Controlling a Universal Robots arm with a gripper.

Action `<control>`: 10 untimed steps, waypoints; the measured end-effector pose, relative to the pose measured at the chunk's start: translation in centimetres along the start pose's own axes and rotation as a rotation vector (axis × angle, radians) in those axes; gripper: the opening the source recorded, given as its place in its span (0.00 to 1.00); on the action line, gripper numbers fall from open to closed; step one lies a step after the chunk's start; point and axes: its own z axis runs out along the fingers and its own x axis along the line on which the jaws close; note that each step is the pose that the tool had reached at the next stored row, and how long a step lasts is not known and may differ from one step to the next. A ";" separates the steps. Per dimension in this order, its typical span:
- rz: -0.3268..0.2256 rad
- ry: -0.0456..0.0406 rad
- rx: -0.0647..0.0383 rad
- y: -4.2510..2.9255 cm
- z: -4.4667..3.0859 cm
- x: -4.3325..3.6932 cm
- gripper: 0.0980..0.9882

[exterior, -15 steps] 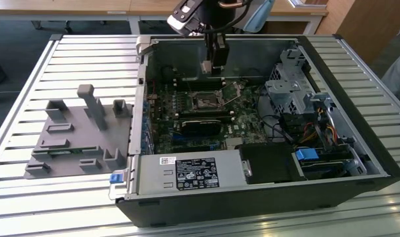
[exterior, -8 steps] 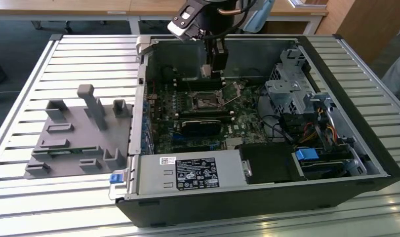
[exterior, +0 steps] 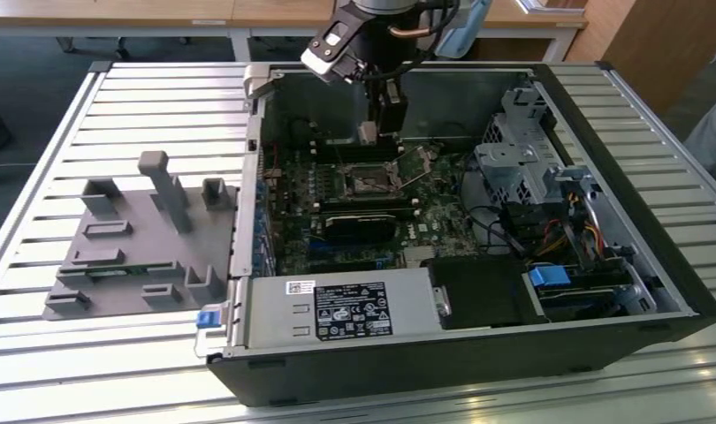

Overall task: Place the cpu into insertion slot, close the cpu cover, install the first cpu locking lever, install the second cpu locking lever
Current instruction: 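Place the cpu into insertion slot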

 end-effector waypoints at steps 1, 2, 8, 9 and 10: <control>0.001 -0.0001 0.000 -0.02 0.16 0.01 0.50; 0.003 -0.0002 0.000 -0.04 0.31 0.03 0.50; 0.009 -0.0005 0.002 -0.10 1.16 0.17 0.50; 0.009 -0.0005 0.002 -0.11 1.24 0.19 0.50; 0.009 -0.0006 0.002 -0.11 1.31 0.19 0.50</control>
